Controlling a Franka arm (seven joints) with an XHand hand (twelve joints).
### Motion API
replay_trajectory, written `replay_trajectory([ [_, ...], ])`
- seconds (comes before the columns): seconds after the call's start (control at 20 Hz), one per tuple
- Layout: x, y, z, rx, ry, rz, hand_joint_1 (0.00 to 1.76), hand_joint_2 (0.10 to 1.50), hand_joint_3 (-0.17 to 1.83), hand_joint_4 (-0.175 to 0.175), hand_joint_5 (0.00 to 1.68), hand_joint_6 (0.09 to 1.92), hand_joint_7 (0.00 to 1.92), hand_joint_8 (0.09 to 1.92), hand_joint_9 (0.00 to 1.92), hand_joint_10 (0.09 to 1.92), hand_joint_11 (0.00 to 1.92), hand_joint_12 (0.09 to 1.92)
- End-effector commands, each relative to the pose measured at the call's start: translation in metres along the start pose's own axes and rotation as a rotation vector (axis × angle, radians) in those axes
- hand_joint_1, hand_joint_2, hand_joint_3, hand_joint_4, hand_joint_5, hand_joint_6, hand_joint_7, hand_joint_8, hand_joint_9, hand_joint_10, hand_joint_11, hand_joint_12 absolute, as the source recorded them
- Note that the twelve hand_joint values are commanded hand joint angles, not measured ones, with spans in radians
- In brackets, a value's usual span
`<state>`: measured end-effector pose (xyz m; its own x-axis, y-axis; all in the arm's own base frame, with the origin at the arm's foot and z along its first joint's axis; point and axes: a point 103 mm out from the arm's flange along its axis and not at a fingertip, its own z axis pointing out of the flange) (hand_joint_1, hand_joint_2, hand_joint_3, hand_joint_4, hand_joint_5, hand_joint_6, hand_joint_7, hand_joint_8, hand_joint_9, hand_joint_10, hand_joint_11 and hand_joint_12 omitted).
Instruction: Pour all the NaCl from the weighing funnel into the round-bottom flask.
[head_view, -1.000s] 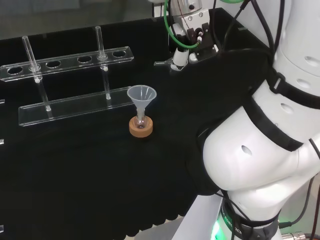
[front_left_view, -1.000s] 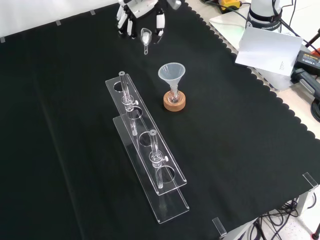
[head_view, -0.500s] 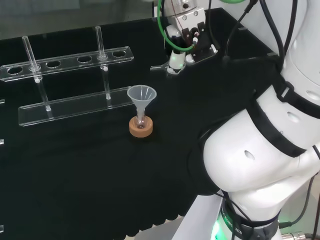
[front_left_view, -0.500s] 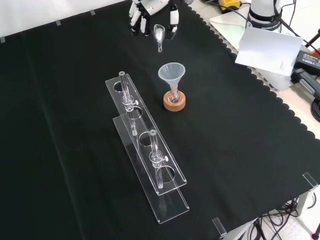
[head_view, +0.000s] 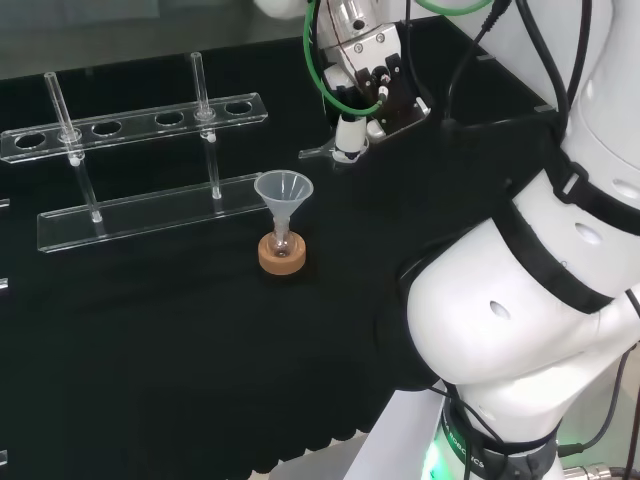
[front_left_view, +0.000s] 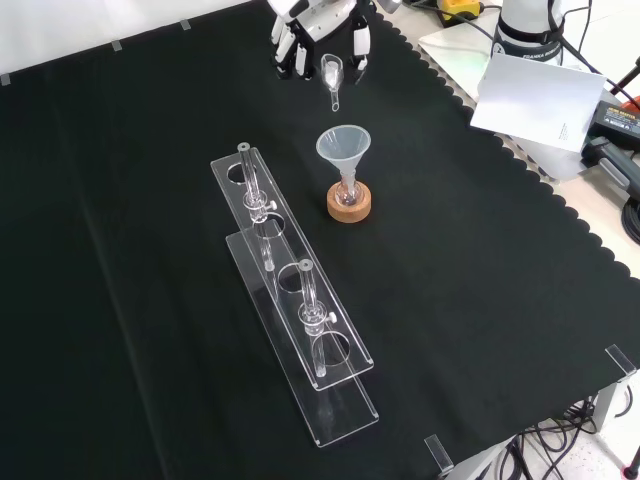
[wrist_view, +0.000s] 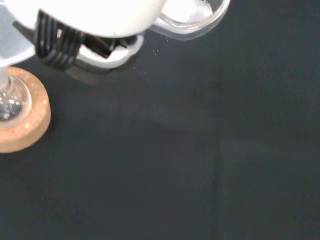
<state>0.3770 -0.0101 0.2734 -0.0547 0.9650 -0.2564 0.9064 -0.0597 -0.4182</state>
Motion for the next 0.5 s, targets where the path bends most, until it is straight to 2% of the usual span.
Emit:
replay_trajectory([
  [0.05,-0.001,0.004,0.005,0.021,-0.051,0.005,1.13,0.57,0.84,0.175,1.24,0.83,0.52,0.71,0.87,0.43,0.72,1.1],
  [0.5,0.01,0.006,0.0,0.021,-0.096,-0.002,1.13,0.57,0.85,0.175,1.24,0.84,0.52,0.71,0.87,0.43,0.72,1.1],
])
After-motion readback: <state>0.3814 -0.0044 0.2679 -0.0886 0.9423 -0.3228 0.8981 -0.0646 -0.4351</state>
